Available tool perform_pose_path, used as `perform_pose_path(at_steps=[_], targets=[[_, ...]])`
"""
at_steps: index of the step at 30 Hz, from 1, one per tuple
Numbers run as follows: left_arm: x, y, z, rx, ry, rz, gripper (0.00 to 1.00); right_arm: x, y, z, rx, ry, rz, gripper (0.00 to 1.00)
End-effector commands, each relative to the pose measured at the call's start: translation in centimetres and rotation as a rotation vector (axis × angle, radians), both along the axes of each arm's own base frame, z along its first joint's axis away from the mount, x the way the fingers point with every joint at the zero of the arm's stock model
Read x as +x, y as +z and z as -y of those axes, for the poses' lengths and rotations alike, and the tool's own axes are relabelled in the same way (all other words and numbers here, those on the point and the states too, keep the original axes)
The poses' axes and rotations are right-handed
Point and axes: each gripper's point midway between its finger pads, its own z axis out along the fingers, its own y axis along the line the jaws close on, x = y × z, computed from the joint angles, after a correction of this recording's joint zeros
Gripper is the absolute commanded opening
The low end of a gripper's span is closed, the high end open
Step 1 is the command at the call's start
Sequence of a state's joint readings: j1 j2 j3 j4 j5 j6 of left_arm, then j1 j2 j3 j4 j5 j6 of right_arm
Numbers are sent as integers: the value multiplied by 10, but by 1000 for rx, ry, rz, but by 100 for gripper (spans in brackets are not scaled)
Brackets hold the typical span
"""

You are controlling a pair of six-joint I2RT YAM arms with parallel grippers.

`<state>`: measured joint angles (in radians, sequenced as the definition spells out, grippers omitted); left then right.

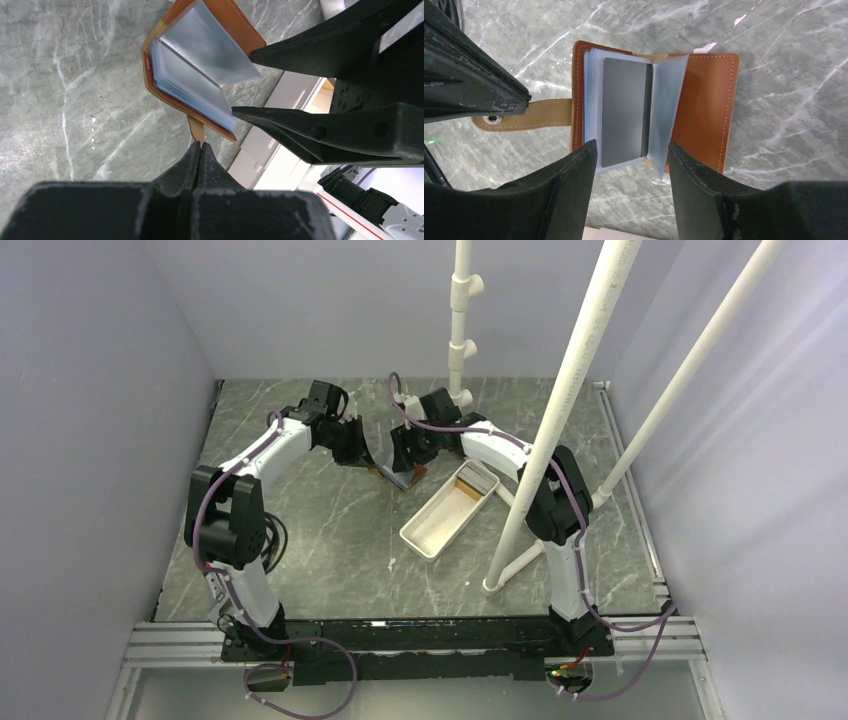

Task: Put the credit cards into the card holder
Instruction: Open the card holder.

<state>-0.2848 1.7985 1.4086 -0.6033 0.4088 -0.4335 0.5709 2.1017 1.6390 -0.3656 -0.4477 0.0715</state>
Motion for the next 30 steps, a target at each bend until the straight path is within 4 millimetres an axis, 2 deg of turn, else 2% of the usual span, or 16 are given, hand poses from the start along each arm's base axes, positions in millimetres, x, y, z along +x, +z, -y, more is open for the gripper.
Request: perform_pose_path(at_steps=[1,4,11,18,21,24,30], targets=[[0,7,3,-17,-33,26,0,4,21,-15,61,39,49,57],[0,10,4,-23,-37,35,0,2,16,-16,44,45,60,63],[-2,8,4,-26,-34,27,0,3,-7,-14,-33,38,53,67],[-6,7,1,-17,-34,22,0,4,-13,-14,-34,19,38,61],[-10,4,-3,5,-28,15,0,13,-16,-5,-68,-49,49,52],[-19,-4,-9,33,-25,-8,0,19,-14,2,-73,-101,62,48],[-38,-34,-23,108,-20,-100,0,29,-17,9,-97,-166,74,40]])
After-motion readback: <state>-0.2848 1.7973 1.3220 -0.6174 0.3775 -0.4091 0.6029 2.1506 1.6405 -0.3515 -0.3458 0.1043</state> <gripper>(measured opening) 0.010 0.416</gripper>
